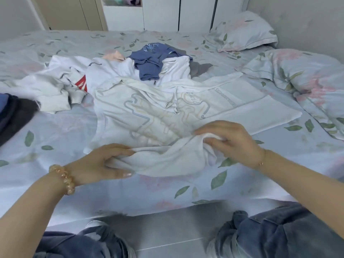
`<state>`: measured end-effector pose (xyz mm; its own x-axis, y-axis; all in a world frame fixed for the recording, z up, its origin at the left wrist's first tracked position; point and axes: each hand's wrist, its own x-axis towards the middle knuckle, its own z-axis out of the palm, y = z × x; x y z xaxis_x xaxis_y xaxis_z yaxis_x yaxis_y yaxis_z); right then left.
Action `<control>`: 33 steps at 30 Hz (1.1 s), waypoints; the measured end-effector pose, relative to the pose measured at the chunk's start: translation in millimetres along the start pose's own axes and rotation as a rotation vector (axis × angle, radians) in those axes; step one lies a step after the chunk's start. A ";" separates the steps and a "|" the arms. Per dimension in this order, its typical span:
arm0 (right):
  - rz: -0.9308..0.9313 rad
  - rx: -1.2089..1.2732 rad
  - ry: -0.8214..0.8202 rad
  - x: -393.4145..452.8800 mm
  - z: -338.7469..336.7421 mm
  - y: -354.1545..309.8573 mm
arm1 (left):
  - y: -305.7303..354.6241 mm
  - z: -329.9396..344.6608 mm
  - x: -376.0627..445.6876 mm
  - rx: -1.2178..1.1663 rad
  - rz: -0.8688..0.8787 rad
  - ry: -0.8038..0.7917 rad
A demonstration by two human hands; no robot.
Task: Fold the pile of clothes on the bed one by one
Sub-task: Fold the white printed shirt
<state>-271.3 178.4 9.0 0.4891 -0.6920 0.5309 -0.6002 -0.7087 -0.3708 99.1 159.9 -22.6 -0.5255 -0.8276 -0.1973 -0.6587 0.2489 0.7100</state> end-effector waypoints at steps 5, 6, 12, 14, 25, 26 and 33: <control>0.244 0.122 -0.062 111.5 -17.3 2.6 | -14.9 17.0 -2.4 0.177 0.171 0.188; 0.251 0.116 -0.092 132.8 -15.4 4.9 | -17.4 22.1 0.0 0.189 0.189 0.251; 0.424 0.042 -0.410 225.0 31.4 32.8 | -18.8 27.6 10.8 0.108 0.247 0.503; 0.465 0.010 -0.462 237.9 56.4 47.0 | -12.1 24.1 11.4 -0.040 0.229 0.535; 0.032 -0.210 -0.120 153.7 86.3 37.5 | -5.4 -12.0 -9.0 -0.027 -0.256 0.610; -0.008 -0.219 -0.100 132.9 82.6 33.7 | -8.0 -11.5 -11.3 0.044 -0.323 0.556; 0.217 -0.130 -0.147 42.2 63.0 51.5 | -6.0 -4.2 -18.4 0.370 -0.574 0.553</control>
<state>-241.7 104.1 -35.7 0.4210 -0.8449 0.3300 -0.7724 -0.5247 -0.3579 115.1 171.5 -20.4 0.2133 -0.9764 -0.0328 -0.9241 -0.2126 0.3176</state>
